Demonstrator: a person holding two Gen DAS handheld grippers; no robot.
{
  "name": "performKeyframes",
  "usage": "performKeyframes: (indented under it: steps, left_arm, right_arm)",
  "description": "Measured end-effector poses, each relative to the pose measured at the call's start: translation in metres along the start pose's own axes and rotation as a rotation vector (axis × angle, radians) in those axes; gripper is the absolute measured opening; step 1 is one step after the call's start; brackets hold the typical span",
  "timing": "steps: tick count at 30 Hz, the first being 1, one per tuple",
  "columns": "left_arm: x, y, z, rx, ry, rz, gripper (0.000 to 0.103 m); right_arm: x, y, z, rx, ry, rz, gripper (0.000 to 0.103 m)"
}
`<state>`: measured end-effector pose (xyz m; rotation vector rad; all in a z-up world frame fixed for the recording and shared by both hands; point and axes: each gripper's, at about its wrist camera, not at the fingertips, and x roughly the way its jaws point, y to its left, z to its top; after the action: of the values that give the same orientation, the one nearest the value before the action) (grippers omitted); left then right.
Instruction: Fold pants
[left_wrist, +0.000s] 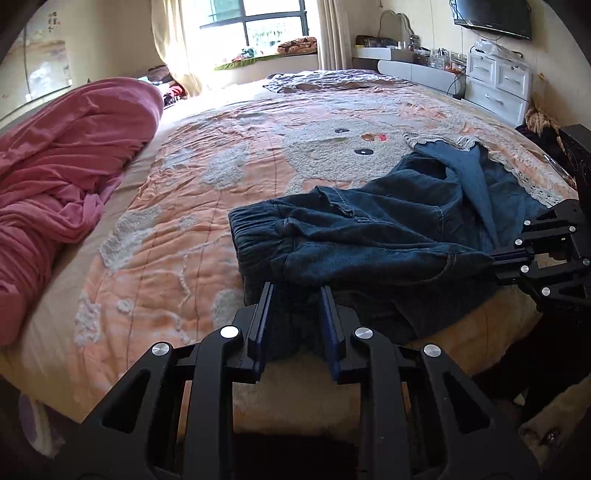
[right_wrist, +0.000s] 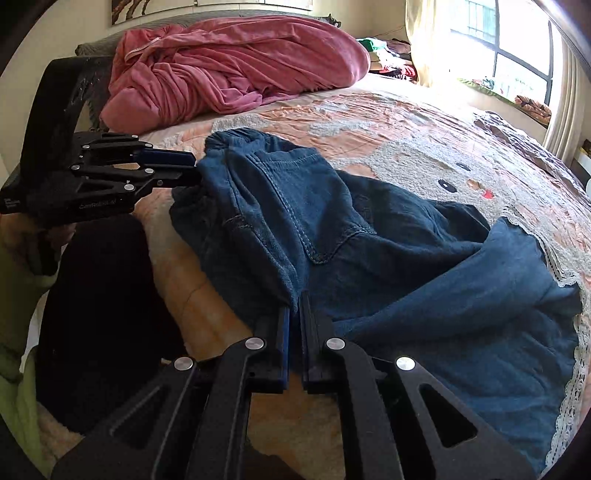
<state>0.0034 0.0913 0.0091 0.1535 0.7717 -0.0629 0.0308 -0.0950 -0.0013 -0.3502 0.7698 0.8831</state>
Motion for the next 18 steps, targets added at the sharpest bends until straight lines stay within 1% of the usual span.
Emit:
performKeyframes:
  steps: [2, 3, 4, 5, 7, 8, 9, 10, 13, 14, 16, 18]
  left_arm:
    - [-0.008, 0.005, -0.002, -0.039, -0.009, -0.035, 0.017]
    - [-0.011, 0.008, -0.001, -0.056, -0.015, -0.045, 0.020]
    - [-0.014, 0.009, 0.000, -0.067, -0.020, -0.051, 0.024]
    - [-0.017, 0.010, 0.003, -0.077, -0.024, -0.065, 0.026]
    - [-0.020, 0.009, 0.011, -0.093, -0.038, -0.094, 0.035]
    - [-0.020, 0.007, 0.015, -0.094, -0.043, -0.108, 0.036]
    - [-0.018, 0.003, 0.022, -0.092, -0.044, -0.126, 0.041]
    - [-0.014, -0.001, 0.029, -0.093, -0.037, -0.139, 0.042]
    - [0.001, -0.019, 0.049, -0.071, -0.008, -0.156, 0.044]
    - [0.009, -0.026, 0.054, -0.054, 0.004, -0.155, 0.044]
    - [0.026, -0.037, 0.055, -0.018, 0.046, -0.126, 0.045]
    - [0.045, -0.041, 0.045, 0.007, 0.127, -0.047, 0.045]
  right_arm:
    - [-0.005, 0.000, -0.001, 0.005, -0.017, 0.008, 0.004]
    - [-0.008, -0.001, -0.003, 0.012, -0.027, 0.019, 0.004]
    - [-0.010, -0.002, -0.006, 0.018, -0.033, 0.023, 0.004]
    - [-0.009, -0.003, -0.008, 0.021, -0.027, 0.023, 0.004]
    - [-0.005, -0.003, -0.014, 0.034, -0.008, 0.020, 0.004]
    - [-0.005, -0.003, -0.018, 0.037, -0.002, 0.019, 0.004]
    - [-0.004, -0.003, -0.019, 0.041, 0.000, 0.020, 0.004]
    - [-0.003, -0.001, -0.019, 0.042, -0.001, 0.019, 0.006]
    - [-0.004, 0.001, -0.019, 0.049, 0.001, 0.030, 0.006]
    - [-0.006, 0.002, -0.020, 0.043, -0.003, 0.033, 0.006]
    - [-0.009, -0.002, -0.021, 0.061, -0.008, 0.052, 0.007]
    - [-0.009, -0.008, -0.024, 0.089, 0.005, 0.071, 0.008]
